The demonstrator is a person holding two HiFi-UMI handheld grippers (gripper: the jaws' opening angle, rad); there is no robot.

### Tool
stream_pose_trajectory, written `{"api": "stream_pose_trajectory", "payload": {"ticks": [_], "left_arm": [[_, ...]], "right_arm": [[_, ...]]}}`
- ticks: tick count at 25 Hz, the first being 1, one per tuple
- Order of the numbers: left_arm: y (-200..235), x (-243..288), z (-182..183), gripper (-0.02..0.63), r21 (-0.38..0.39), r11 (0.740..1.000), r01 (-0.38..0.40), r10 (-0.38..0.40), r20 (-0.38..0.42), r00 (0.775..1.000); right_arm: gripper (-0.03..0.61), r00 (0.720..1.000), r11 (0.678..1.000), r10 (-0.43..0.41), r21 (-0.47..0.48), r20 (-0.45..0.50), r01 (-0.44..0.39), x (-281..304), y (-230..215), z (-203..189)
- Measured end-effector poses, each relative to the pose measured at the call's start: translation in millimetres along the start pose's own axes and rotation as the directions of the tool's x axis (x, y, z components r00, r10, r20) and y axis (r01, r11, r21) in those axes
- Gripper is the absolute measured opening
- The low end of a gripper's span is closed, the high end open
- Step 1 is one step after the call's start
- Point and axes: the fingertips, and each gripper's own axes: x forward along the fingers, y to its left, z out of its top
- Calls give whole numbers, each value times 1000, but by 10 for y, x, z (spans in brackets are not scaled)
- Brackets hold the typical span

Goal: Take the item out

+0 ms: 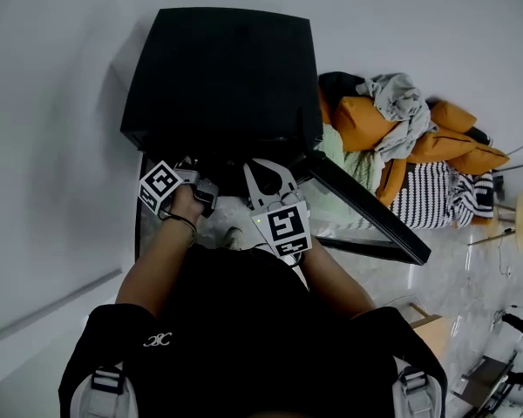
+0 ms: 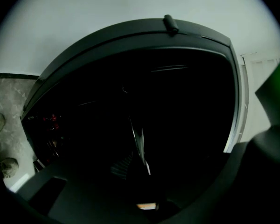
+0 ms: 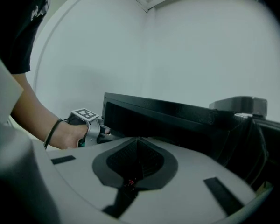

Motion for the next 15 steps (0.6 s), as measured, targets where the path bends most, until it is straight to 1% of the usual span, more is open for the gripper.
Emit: {"api": "stream_pose_trajectory", "payload": {"ticks": [4,9,11,15], "left_arm": [[45,111,0,64,-8,1000,2,-2,-9,1000],[115,214,87,66,-49,998,28,-26,36,999],[139,263,86,103,-68,997,33,-31,39,999],[190,350,105,109,-98,995,34,-29,46,999]], "right_arm": [[8,1000,1000,0,-1,-16,0,39,-30,-33],[8,1000,1000,-2,-10,-30,1,78,-19,-83],[8,999,1000,-9,-13,-36,9,71,-35,-107],[8,999,1000,-13,-9,-44,13,71,-57,-139]]}}
